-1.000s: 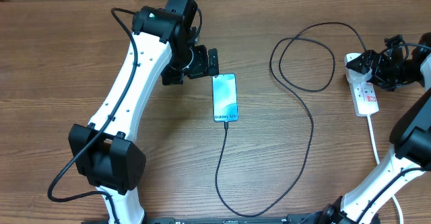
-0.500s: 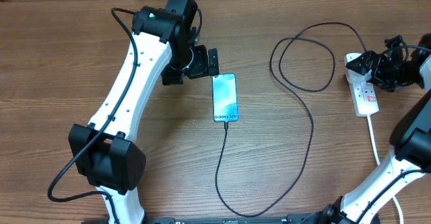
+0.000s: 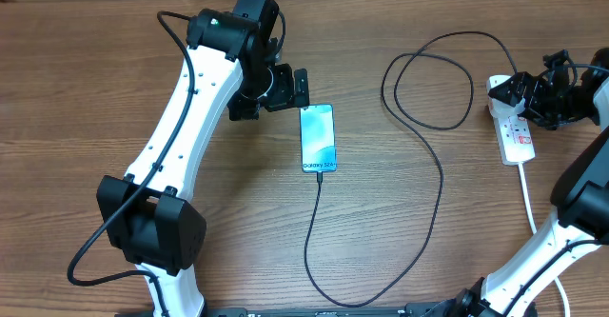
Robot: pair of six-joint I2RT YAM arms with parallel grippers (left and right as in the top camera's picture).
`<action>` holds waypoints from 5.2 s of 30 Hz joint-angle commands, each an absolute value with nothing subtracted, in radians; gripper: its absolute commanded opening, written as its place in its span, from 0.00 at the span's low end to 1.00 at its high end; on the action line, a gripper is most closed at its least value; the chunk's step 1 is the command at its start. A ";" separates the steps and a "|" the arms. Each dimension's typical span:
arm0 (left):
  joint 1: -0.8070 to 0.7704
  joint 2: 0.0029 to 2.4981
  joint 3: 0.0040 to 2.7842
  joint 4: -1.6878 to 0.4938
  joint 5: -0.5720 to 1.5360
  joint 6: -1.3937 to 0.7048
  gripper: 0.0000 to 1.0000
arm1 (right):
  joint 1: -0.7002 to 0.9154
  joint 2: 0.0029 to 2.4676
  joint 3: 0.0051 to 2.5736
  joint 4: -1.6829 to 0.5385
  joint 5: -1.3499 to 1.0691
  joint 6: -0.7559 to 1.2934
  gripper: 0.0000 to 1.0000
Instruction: Plug charger to phone and switch on socket
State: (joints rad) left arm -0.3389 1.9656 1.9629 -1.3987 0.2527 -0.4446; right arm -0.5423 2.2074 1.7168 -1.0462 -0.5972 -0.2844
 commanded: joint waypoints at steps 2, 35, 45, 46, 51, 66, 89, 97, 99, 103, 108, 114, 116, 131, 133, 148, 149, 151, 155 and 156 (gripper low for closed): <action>-0.341 1.943 1.966 -1.398 0.244 -0.430 1.00 | -0.490 2.241 1.636 -1.204 -0.680 -0.187 1.00; -0.341 1.943 1.966 -1.398 0.244 -0.430 1.00 | -0.545 2.098 1.671 -1.149 -0.477 -0.040 1.00; -0.341 1.943 1.965 -1.398 0.244 -0.430 1.00 | -0.543 1.913 1.671 -1.193 -0.331 0.044 1.00; -0.341 1.943 1.966 -1.398 0.244 -0.430 1.00 | -0.543 1.893 1.671 -1.198 -0.312 0.058 1.00; -0.341 1.943 1.966 -1.398 0.244 -0.429 1.00 | -0.543 1.776 1.671 -1.213 -0.307 0.083 1.00; -0.341 1.943 1.966 -1.398 0.244 -0.429 1.00 | -0.544 1.670 1.670 -1.228 -0.307 0.082 1.00; -0.341 1.943 1.966 -1.397 0.244 -0.430 1.00 | -0.544 1.670 1.670 -1.228 -0.307 0.082 1.00; -0.350 1.948 1.965 -1.392 0.207 -0.430 1.00 | -0.544 1.670 1.670 -1.228 -0.307 0.082 1.00; -0.353 1.948 1.965 -1.371 0.199 -0.429 1.00 | -0.544 1.670 1.670 -1.228 -0.307 0.082 1.00; -0.364 1.943 1.965 -1.321 0.150 -0.429 1.00 | -0.544 1.670 1.670 -1.228 -0.307 0.082 1.00; -0.440 1.908 1.965 -1.306 -0.039 -0.414 1.00 | -0.544 1.670 1.670 -1.228 -0.307 0.082 1.00; -0.511 1.773 1.867 -1.246 -0.141 -0.395 1.00 | -0.544 1.670 1.670 -1.228 -0.307 0.082 1.00; -0.511 1.683 1.734 -1.158 -0.140 -0.395 1.00 | -0.544 1.670 1.670 -1.228 -0.307 0.082 1.00; -0.442 1.068 1.105 -0.785 -0.110 -0.395 1.00 | -0.544 1.670 1.670 -1.228 -0.307 0.082 1.00; -0.389 1.024 1.046 -0.734 -0.065 -0.396 1.00 | -0.544 1.670 1.670 -1.228 -0.307 0.082 1.00; -0.145 0.390 0.416 -0.152 0.252 -0.257 1.00 | -0.544 1.670 1.670 -1.228 -0.307 0.082 1.00; -0.134 0.360 0.393 -0.133 0.252 -0.257 1.00 | -0.544 1.670 1.670 -1.228 -0.307 0.082 1.00; -0.114 0.302 0.340 -0.084 0.249 -0.257 1.00 | -0.544 1.670 1.670 -1.228 -0.307 0.082 1.00; -0.085 0.175 0.223 0.017 0.232 -0.258 1.00 | -0.544 1.670 1.670 -1.228 -0.307 0.082 1.00; -0.081 0.149 0.201 0.035 0.224 -0.258 1.00 | -0.544 1.670 1.670 -1.228 -0.307 0.082 1.00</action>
State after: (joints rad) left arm -0.0998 0.2310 0.2718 -0.0059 0.2356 -0.2798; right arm -0.5472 1.6821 1.6531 -1.2316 -0.3092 0.0788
